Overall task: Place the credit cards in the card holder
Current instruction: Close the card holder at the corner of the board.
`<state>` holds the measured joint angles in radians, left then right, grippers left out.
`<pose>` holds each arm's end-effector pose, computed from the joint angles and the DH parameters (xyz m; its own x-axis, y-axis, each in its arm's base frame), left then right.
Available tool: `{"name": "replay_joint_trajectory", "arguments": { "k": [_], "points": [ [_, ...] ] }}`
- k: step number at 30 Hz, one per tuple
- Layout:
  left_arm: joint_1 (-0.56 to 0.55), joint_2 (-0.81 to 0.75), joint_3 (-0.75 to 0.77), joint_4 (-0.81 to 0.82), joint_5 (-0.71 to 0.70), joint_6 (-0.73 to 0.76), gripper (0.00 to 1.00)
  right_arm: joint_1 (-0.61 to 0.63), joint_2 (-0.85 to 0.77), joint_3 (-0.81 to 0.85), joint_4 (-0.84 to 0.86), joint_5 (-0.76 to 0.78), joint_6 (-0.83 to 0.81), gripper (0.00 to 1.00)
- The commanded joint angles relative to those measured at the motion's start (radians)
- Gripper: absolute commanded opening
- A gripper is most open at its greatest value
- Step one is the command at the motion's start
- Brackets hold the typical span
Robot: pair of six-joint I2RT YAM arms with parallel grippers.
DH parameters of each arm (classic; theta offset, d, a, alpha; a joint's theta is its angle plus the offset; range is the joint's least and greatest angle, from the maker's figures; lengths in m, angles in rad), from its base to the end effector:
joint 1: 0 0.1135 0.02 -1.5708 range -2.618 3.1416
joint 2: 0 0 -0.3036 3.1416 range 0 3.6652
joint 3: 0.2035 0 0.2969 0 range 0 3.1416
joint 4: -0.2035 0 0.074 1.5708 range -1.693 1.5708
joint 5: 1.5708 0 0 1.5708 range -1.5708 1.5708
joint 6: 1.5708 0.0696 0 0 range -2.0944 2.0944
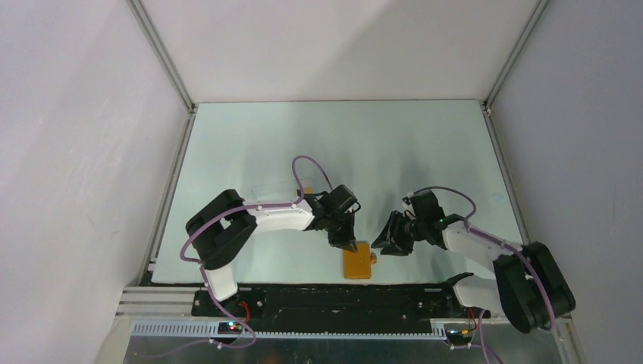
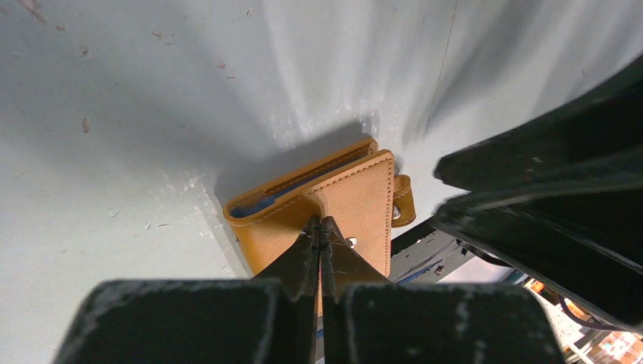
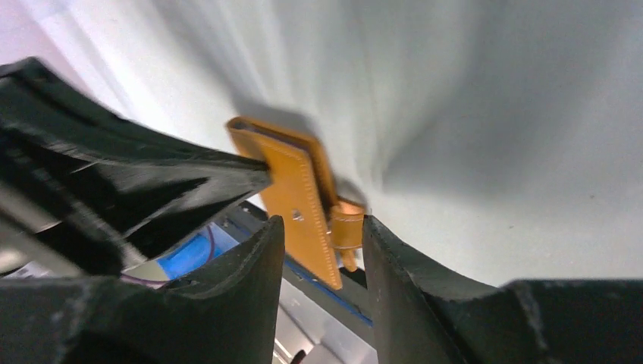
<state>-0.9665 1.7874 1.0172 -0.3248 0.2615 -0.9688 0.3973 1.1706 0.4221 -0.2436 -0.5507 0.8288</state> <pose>0.2127 -0.3397 0.1251 -0.9967 0.0422 -0.0700 0.0720 0.8585 -0.5077 0.1966 0.1220 0.1276 -0.9592 0.2787 -0.0467 0.1679 0.6949 0.6992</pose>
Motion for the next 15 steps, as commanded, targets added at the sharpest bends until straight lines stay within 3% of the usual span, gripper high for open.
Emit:
{"name": "replay_joint_trajectory", "arguments": {
  "k": [1, 10, 15],
  "points": [
    [-0.008, 0.055, -0.02, -0.085, -0.07, 0.024, 0.0, 0.008, 0.119, 0.01, 0.026, -0.058, -0.134, 0.45],
    [-0.009, 0.059, -0.019, -0.085, -0.067, 0.025, 0.0, 0.018, 0.253, 0.089, 0.102, -0.104, -0.199, 0.44],
    [-0.009, 0.06, -0.017, -0.085, -0.066, 0.027, 0.0, 0.054, 0.337, 0.095, 0.102, -0.118, -0.231, 0.34]
  ]
}}
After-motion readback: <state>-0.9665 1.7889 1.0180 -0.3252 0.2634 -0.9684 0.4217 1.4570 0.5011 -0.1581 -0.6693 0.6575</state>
